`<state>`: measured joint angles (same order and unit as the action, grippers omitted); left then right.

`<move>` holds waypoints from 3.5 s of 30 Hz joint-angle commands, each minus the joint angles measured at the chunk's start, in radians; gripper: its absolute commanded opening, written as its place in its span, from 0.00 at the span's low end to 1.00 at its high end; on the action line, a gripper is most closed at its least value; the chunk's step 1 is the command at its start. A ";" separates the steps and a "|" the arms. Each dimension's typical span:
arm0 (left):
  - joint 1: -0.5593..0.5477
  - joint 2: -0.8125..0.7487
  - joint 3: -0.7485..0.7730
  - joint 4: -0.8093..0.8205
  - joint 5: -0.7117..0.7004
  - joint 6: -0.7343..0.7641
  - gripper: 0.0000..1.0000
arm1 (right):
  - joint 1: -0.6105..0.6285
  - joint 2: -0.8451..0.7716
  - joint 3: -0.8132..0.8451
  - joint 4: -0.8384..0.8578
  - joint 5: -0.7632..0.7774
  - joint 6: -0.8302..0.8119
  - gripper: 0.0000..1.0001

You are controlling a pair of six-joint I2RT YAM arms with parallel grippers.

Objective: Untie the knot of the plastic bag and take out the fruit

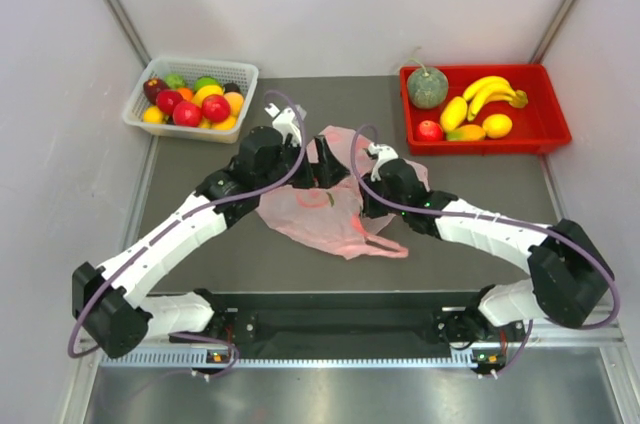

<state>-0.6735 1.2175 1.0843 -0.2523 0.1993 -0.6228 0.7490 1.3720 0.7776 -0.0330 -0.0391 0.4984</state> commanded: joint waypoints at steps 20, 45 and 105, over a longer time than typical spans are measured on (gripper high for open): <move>0.265 0.120 -0.049 -0.078 -0.115 0.227 0.99 | -0.056 -0.172 -0.081 -0.036 0.071 -0.014 0.49; 0.287 0.208 -0.054 0.054 0.149 0.279 0.06 | -0.103 -0.223 -0.109 -0.073 0.042 -0.034 0.48; 0.221 0.229 0.230 -0.257 0.368 0.247 0.00 | -0.155 -0.107 -0.112 0.007 -0.004 -0.012 0.66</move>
<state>-0.4366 1.4796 1.3018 -0.4561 0.5076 -0.3683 0.6064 1.2488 0.6670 -0.0933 -0.0261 0.4767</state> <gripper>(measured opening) 0.012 0.644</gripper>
